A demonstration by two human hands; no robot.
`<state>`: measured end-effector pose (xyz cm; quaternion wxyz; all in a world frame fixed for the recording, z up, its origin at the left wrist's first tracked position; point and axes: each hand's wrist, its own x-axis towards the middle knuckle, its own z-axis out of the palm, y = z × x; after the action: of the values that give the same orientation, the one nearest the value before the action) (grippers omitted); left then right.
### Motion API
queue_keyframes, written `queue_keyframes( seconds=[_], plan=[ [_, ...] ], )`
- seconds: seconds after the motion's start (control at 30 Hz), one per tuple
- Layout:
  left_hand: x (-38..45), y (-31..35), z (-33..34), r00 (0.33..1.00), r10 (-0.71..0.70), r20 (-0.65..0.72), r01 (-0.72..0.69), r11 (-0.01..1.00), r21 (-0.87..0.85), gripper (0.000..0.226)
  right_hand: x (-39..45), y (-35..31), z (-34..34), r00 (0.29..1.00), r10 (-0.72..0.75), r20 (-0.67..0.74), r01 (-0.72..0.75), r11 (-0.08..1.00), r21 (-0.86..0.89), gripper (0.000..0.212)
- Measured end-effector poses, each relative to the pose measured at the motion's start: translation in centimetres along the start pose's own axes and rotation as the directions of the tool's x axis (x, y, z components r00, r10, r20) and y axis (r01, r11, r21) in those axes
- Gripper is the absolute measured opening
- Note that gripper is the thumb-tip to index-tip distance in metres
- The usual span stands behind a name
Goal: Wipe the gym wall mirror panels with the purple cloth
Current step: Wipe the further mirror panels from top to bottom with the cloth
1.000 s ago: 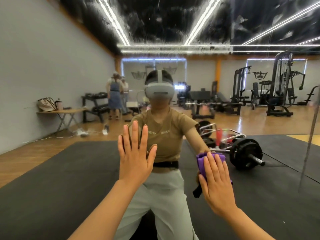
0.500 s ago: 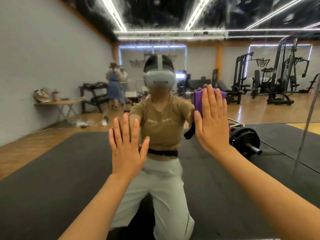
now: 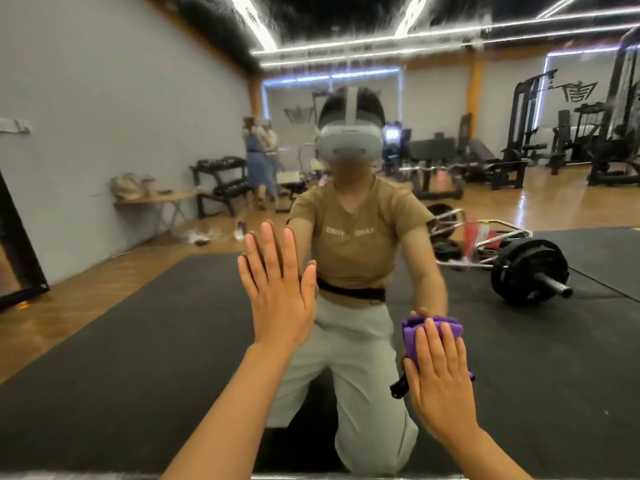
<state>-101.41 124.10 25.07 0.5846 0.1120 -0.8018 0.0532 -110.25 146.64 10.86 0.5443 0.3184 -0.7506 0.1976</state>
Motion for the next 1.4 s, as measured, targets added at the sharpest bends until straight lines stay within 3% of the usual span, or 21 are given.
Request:
queue_keyframes(
  seconds=[0.2,0.5,0.63,0.8,1.0,1.17,1.3,1.4],
  plan=[
    [-0.2,-0.1,-0.4,0.999,0.024,0.023,-0.023,0.999,-0.042,0.063,1.0,0.9,-1.2,0.999,-0.033,0.039,0.032,0.999,0.016,0.059],
    [-0.5,0.4,-0.8,0.999,-0.009,0.037,0.01,1.0,-0.008,0.065,18.9,1.7,-6.0,0.977,0.154,-0.148,-0.135,0.982,0.132,0.062],
    [-0.6,1.0,-0.9,0.997,-0.066,0.051,0.069,0.996,-0.058,0.066,15.2,1.5,-4.7,0.975,0.152,-0.159,-0.137,0.985,0.102,0.06],
    [-1.2,1.6,-1.5,0.99,-0.093,0.108,0.103,0.99,-0.092,0.069,3.2,1.0,-1.7,0.999,0.029,-0.018,-0.028,0.998,0.061,0.068],
    [-4.6,1.4,-1.2,0.984,-0.046,0.175,0.057,0.997,-0.058,0.07,-4.5,1.6,-0.1,0.992,-0.025,0.122,0.026,1.0,-0.011,0.058],
    [-5.9,0.8,-0.7,0.983,-0.027,0.179,0.034,0.999,-0.037,0.07,-1.8,2.0,-0.9,0.994,-0.057,0.09,0.056,0.998,0.02,0.058],
    [-6.0,1.4,-0.5,0.984,-0.067,0.167,0.079,0.995,-0.067,0.069,6.5,1.9,-2.4,0.998,0.058,-0.027,-0.057,0.997,0.058,0.064],
    [-6.1,1.8,-0.5,0.983,-0.092,0.158,0.107,0.99,-0.09,0.069,12.0,2.8,-3.8,0.997,0.015,-0.076,-0.013,0.999,0.032,0.061]
  ],
)
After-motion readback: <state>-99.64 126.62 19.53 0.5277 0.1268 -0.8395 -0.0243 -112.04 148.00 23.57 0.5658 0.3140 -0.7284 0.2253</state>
